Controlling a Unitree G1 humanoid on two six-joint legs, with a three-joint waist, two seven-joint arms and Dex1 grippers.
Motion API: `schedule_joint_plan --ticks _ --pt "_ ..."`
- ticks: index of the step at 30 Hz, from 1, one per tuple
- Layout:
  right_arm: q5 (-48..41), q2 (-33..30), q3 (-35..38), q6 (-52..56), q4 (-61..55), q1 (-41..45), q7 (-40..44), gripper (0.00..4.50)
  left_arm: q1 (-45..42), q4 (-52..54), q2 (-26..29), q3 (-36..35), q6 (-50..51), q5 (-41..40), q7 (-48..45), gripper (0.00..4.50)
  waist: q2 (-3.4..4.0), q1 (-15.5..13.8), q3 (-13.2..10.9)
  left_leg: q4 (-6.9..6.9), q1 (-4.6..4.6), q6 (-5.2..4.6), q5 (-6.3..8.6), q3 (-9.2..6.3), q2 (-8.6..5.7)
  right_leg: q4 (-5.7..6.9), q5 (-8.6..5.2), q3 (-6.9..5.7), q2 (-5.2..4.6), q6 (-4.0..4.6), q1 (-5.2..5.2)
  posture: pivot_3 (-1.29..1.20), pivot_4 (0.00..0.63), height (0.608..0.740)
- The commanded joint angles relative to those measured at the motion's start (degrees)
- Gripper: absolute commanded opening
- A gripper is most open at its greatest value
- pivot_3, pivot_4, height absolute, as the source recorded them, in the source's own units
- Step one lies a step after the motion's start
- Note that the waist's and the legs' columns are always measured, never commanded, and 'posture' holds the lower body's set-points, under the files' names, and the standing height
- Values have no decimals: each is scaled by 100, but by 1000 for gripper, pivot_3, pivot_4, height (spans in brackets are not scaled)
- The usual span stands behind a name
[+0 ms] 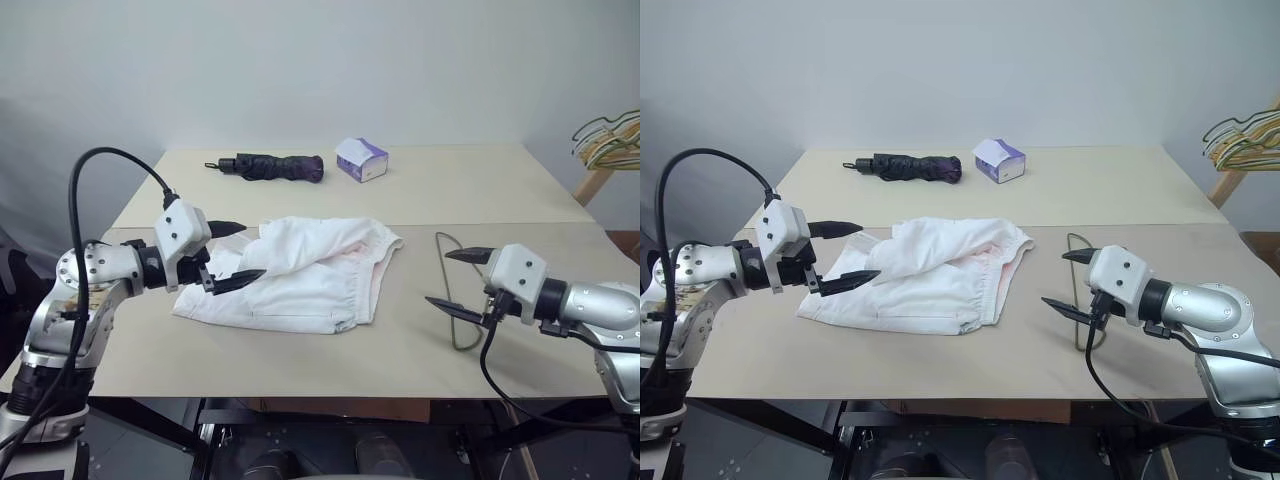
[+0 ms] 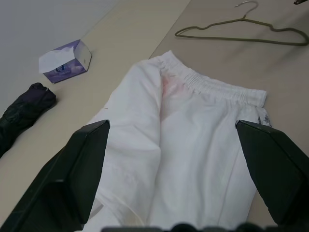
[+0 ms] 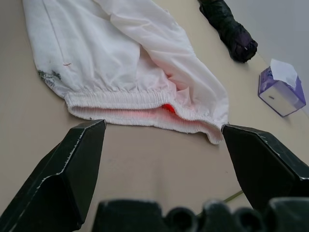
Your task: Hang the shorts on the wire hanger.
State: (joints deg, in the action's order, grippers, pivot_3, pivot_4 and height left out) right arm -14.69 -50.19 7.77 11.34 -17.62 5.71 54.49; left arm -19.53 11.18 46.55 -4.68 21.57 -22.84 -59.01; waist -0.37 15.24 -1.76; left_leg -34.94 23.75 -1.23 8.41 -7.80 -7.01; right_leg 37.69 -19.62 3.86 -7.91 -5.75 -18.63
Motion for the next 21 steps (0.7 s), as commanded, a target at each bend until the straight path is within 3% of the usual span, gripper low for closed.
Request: schedule_joint_plan --ticks 1,12,16,21 --pt "-58 -37 171 -44 -164 87 -43 4474 -190 3 -80 -178 31 -230 14 4500 0 -1 0 0 0 0 0 0 0 0 0 0 0 0 0 -308 0 740" --pt "212 100 -96 -58 -353 109 -307 4474 -26 126 34 -138 -40 -108 -27 4500 0 -1 0 -1 0 -1 0 0 0 1 0 0 0 0 0 -291 0 740" --pt "929 152 -786 -223 -626 100 -473 4474 81 227 55 -153 -92 -52 -2 4500 1 0 1 0 0 -1 0 0 0 2 0 0 1 0 -2 -282 0 740" --pt "2838 219 -2104 -1016 -99 535 -869 4474 158 301 37 -198 -114 -64 41 4500 2 -8 1 -2 -5 0 0 0 -2 5 0 1 2 0 -1 -283 0 740"
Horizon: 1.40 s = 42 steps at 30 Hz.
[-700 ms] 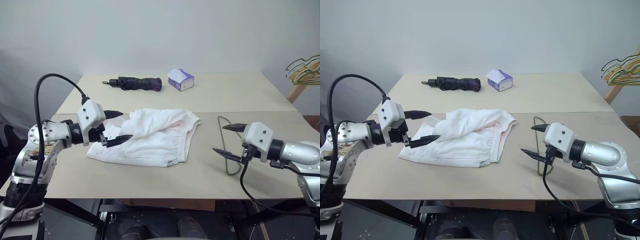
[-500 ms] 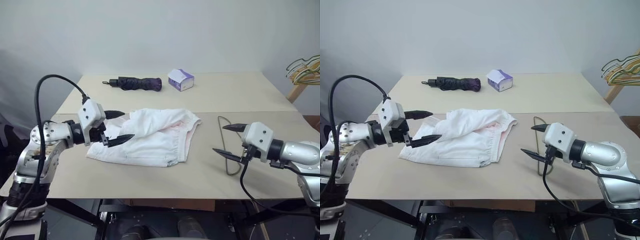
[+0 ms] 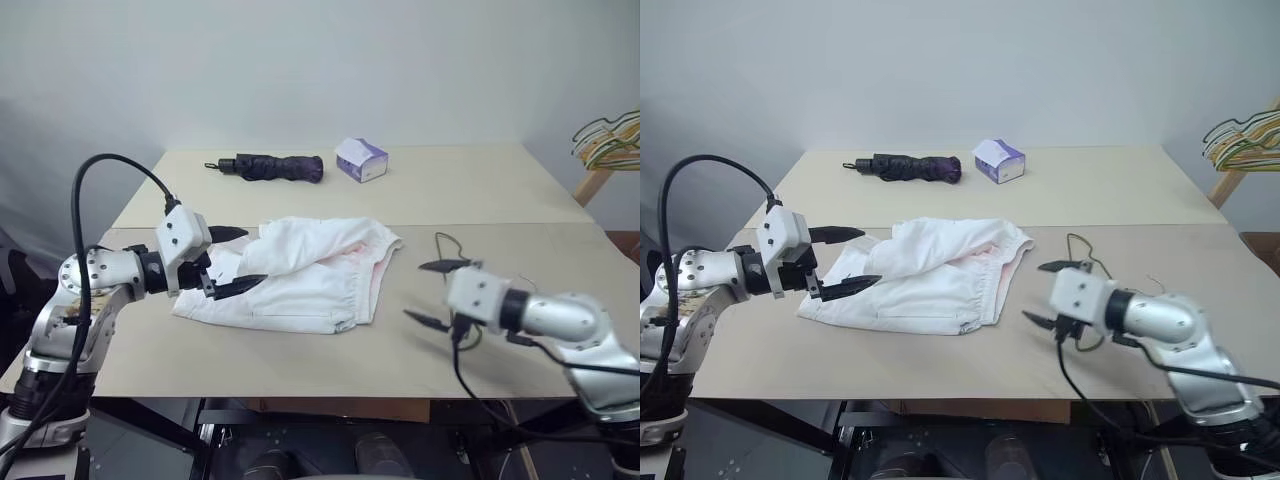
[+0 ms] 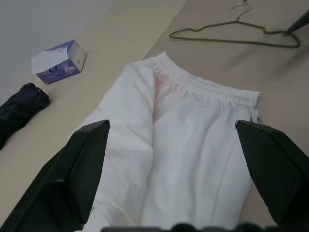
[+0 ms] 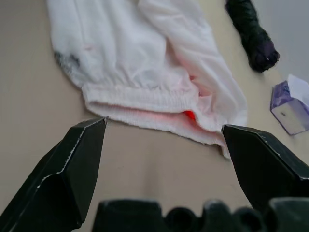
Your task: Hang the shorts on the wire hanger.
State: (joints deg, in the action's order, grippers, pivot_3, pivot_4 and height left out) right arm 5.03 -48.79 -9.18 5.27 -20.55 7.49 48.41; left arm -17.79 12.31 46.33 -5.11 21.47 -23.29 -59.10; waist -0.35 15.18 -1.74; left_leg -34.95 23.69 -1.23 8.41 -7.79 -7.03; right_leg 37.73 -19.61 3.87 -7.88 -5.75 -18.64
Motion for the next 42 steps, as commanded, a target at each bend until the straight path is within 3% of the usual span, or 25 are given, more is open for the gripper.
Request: schedule_joint_plan --ticks 1,7,13,17,21,32,38,42 --pt "1111 166 -616 -456 264 493 -306 4474 45 199 54 -166 -137 -9 50 4500 0 7 0 1 0 0 0 0 -1 1 0 0 0 0 0 -283 0 740" --pt "2102 592 -1269 -649 784 940 -565 4474 96 230 39 -153 -155 -21 30 4500 0 14 0 0 -5 -2 -2 -2 -1 11 0 1 7 1 -1 -277 0 740" --pt "2633 964 -1820 -648 659 1057 -315 4474 65 222 90 -188 -179 2 -18 4500 0 8 0 2 -19 -1 -3 -7 0 15 -1 2 17 2 8 -265 0 740" --pt "3256 1424 -2047 -116 858 1226 -330 4474 101 257 91 -197 -175 -1 -11 4500 -4 34 2 3 -44 0 -2 -8 3 16 -1 3 24 2 31 -263 0 740" --pt "3718 1565 -2204 -37 1076 1494 -206 3605 111 257 97 -158 -240 70 0 4500 -3 58 2 5 -63 1 -2 -10 9 20 -1 4 31 3 42 -260 0 740" --pt "3975 1614 -2240 -80 917 1523 68 20 208 259 114 -87 -423 205 5 4500 -3 108 2 4 -55 1 -2 -18 4 20 -1 4 31 3 38 -260 0 740" --pt "3829 1454 -1837 10 957 1527 -104 20 428 -39 256 165 -1194 889 -63 4500 -3 140 2 6 -56 2 -2 -18 4 20 -1 4 30 3 38 -266 0 740" --pt "3511 1334 -1420 103 766 1521 6 20 725 -699 716 529 -2581 1963 -126 4500 -2 152 1 10 -57 2 -2 -17 4 19 -1 4 30 4 36 -276 0 740"
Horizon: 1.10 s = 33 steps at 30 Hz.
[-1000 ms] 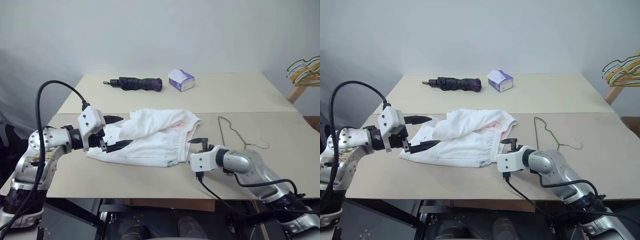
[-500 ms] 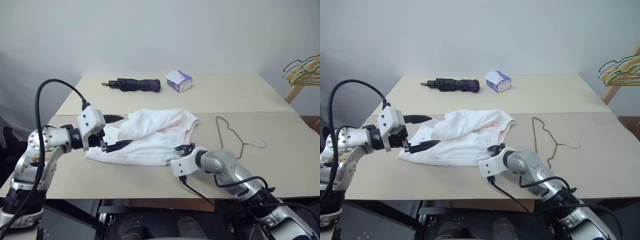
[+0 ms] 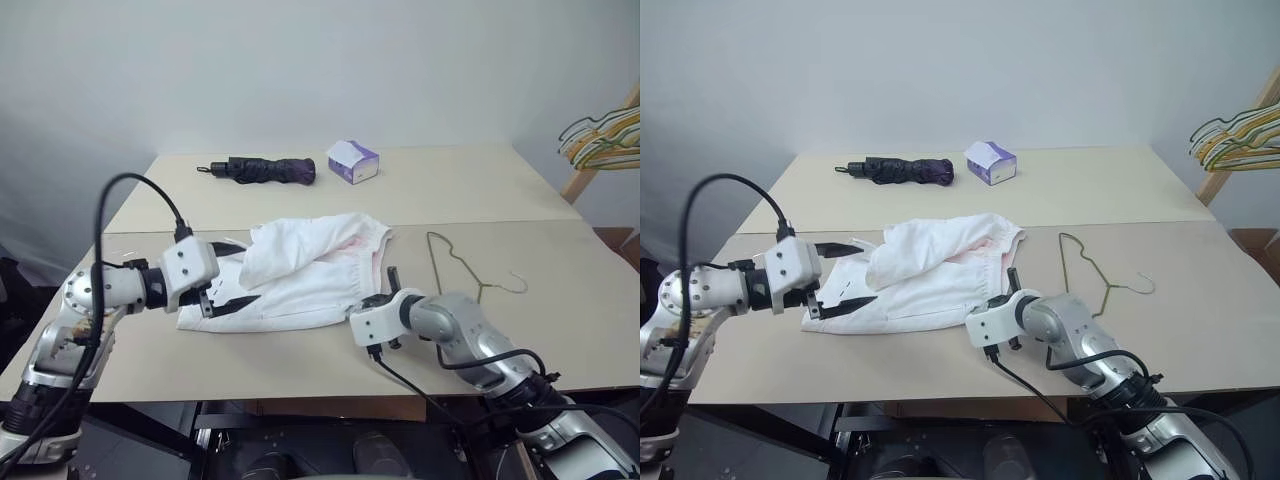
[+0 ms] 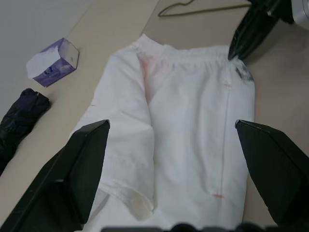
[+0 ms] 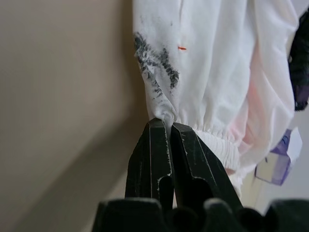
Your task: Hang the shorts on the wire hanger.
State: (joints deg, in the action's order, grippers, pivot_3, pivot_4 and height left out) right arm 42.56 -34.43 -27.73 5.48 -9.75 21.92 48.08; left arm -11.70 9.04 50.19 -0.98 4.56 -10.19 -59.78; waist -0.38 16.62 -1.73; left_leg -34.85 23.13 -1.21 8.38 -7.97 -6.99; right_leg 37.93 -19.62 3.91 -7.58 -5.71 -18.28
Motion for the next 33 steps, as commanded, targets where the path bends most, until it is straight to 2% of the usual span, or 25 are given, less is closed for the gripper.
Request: schedule_joint_plan --ticks 1,5,8,15,19,25,30,33 --pt "-302 -134 499 101 -338 80 91 20 176 -524 461 188 -1165 810 -117 4500 2 5 -1 1 0 0 0 1 0 0 0 1 0 2 -1 -277 0 740" --pt "-401 -201 602 87 -334 107 161 20 453 -841 1000 451 -1902 1238 -461 4500 3 0 -3 4 3 1 1 -1 0 -1 -1 0 -1 2 -3 -284 0 740" --pt "-393 -184 588 82 -306 123 141 20 515 -1175 1173 632 -2386 1907 -156 4500 7 -5 -5 5 4 1 1 -1 0 1 -2 0 -1 2 -5 -284 0 740" --pt "-440 -124 617 169 -416 149 194 20 196 -1563 693 1011 -1971 3073 765 4500 10 -14 -4 4 2 1 1 -4 -1 4 -5 -1 -1 -4 -3 -289 0 740" --pt "-476 -135 643 168 -412 199 206 0 -214 -1987 351 1199 -1958 3254 1018 3656 18 -4 0 4 -7 1 1 -4 -1 9 -25 -1 -1 -39 3 -292 0 740" --pt "-529 -156 675 221 -509 173 211 0 -844 -2731 -23 1500 -2107 3497 1233 1649 18 17 1 2 -3 0 0 -7 -4 8 -28 -2 -2 -44 2 -311 0 740" --pt "-584 -179 687 306 -644 107 232 0 -1198 -3117 -120 1574 -2306 3457 1272 48 16 90 1 1 0 -1 -1 -9 -5 9 -28 -3 -2 -45 -1 -319 0 740" --pt "-694 -220 730 351 -756 42 301 0 -1250 -3172 -42 1555 -2492 3264 1069 17 15 164 1 -1 7 -2 -1 -16 -8 7 -29 -8 -3 -48 -1 -324 0 740"
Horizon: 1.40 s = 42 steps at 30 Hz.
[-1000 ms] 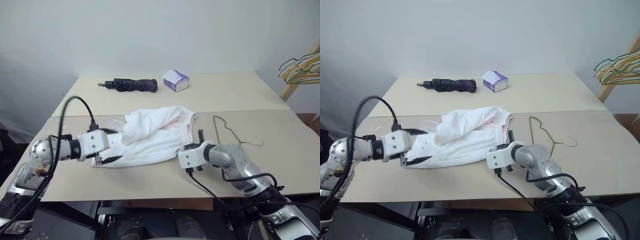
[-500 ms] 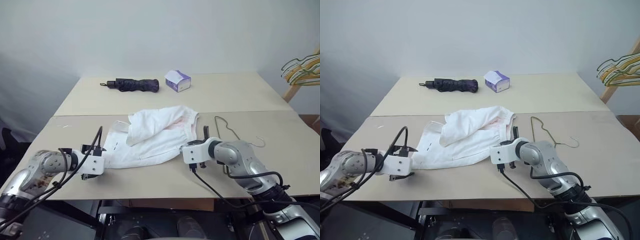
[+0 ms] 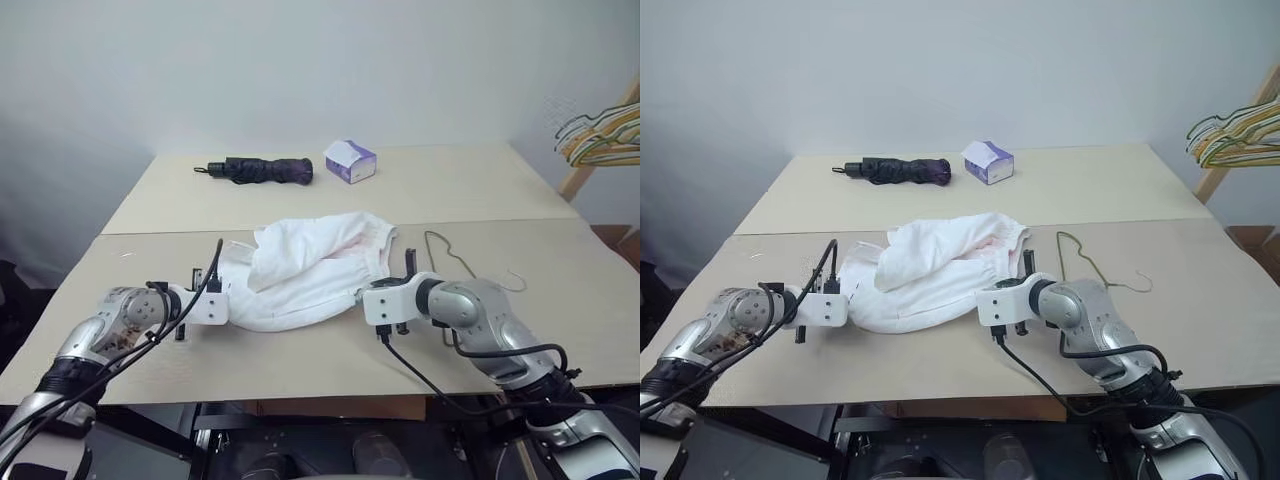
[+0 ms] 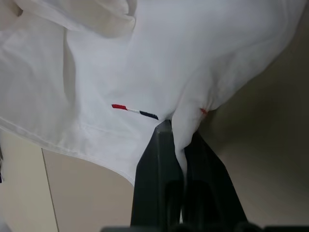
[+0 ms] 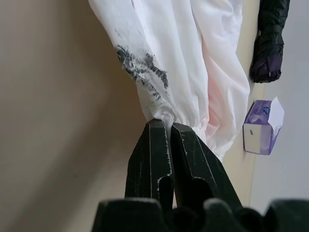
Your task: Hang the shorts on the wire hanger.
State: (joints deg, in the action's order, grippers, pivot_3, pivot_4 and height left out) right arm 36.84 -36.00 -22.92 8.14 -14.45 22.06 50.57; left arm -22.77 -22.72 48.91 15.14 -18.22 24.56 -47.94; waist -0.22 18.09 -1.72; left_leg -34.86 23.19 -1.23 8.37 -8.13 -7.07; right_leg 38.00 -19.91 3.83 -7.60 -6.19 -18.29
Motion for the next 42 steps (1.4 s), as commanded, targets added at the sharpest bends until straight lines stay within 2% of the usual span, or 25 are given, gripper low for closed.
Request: schedule_joint_plan --ticks 1,3,5,7,10,14,19,22,24,27,30,34,35,37,42 --pt "-298 -171 330 -14 -376 -34 150 0 -119 66 217 -88 -329 -350 -330 17 0 35 0 0 0 0 0 0 0 0 0 0 -1 0 0 -325 0 740" --pt "-782 -393 513 -253 -553 -165 385 0 -50 204 495 -147 -489 -603 -758 17 -2 77 -1 1 4 0 0 -1 0 0 -1 -1 -1 -1 -4 -326 0 740" --pt "-1793 -728 851 -539 -847 -401 898 0 43 337 857 -198 -912 -1192 -1437 17 -4 144 -2 1 12 -1 -1 -4 1 1 -2 -4 -1 -2 -10 -324 0 740" --pt "-2879 -985 1226 -668 -1125 -621 1402 0 163 607 1048 -324 -772 -1915 -2044 17 -4 172 -3 2 15 -1 0 -8 1 0 -4 -7 -3 -6 -10 -325 0 740" --pt "-3857 -1356 1663 -434 -1322 -705 1922 0 359 1025 1204 -584 -377 -2993 -2796 17 -3 176 -3 1 8 1 1 -9 4 -1 -6 -8 -9 -8 -1 -326 0 740" --pt "-4340 -1595 1810 -376 -984 -364 2155 0 318 1216 1237 -772 53 -3560 -3270 17 -4 176 -2 0 7 3 3 -8 12 -1 -7 -8 -9 -4 1 -325 0 740" --pt "-4194 -1233 1660 -196 105 859 1741 0 -583 826 689 -798 544 -3201 -2563 17 -4 154 -2 -1 5 3 2 -8 8 -1 -9 -9 -13 0 1 -326 0 740" --pt "-3634 -721 1554 -129 1239 1914 885 0 -1705 216 -55 -923 1511 -2841 -1250 17 -6 150 -3 -5 6 0 0 -19 0 -2 -8 -19 -12 -2 5 -321 0 740" --pt "-3069 -341 1464 -8 2124 2684 -2 0 -2574 -426 -483 -922 2093 -2469 -367 17 -10 171 -5 -12 9 -16 -12 -33 -10 -1 -6 -27 -12 -5 7 -319 0 740" --pt "-2046 293 1353 -50 4157 4168 -2321 0 -4116 -2007 -1165 -1068 2034 -1927 1731 17 -15 272 -10 -8 15 -38 -33 -41 -16 1 5 -29 -13 11 2 -321 0 740" --pt "-1668 696 1566 -1320 5818 5298 -4863 0 -5369 -3392 -1420 -1120 1209 -1393 4018 17 -15 370 -11 6 36 -33 -40 -51 -19 4 17 -34 -17 32 -10 -327 0 740" --pt "-1453 717 1770 -2999 6867 6023 -7241 0 -6297 -4237 -1298 -1129 36 -897 6258 17 -16 584 -11 38 98 -14 -52 -24 -18 28 17 -33 -40 31 -89 -336 0 740" --pt "-1442 672 1776 -3348 7013 6074 -7503 0 -6399 -4319 -1225 -1075 -239 -758 6564 17 -16 618 -11 36 113 -11 -54 -15 -20 39 15 -31 -46 28 -102 -339 0 740" --pt "-1328 559 1625 -3761 7254 6039 -7664 0 -6434 -4420 -1170 -1079 -650 -725 6590 17 -17 654 -10 17 111 -19 -48 25 -29 54 3 -29 -68 7 -104 -343 0 740" --pt "-1421 421 1375 -4553 7492 5243 -6603 0 -5703 -4277 -1100 -1098 -1466 -869 5706 17 -19 653 -7 -25 93 -82 -18 47 -78 58 4 -14 -97 -23 -73 -340 0 740"
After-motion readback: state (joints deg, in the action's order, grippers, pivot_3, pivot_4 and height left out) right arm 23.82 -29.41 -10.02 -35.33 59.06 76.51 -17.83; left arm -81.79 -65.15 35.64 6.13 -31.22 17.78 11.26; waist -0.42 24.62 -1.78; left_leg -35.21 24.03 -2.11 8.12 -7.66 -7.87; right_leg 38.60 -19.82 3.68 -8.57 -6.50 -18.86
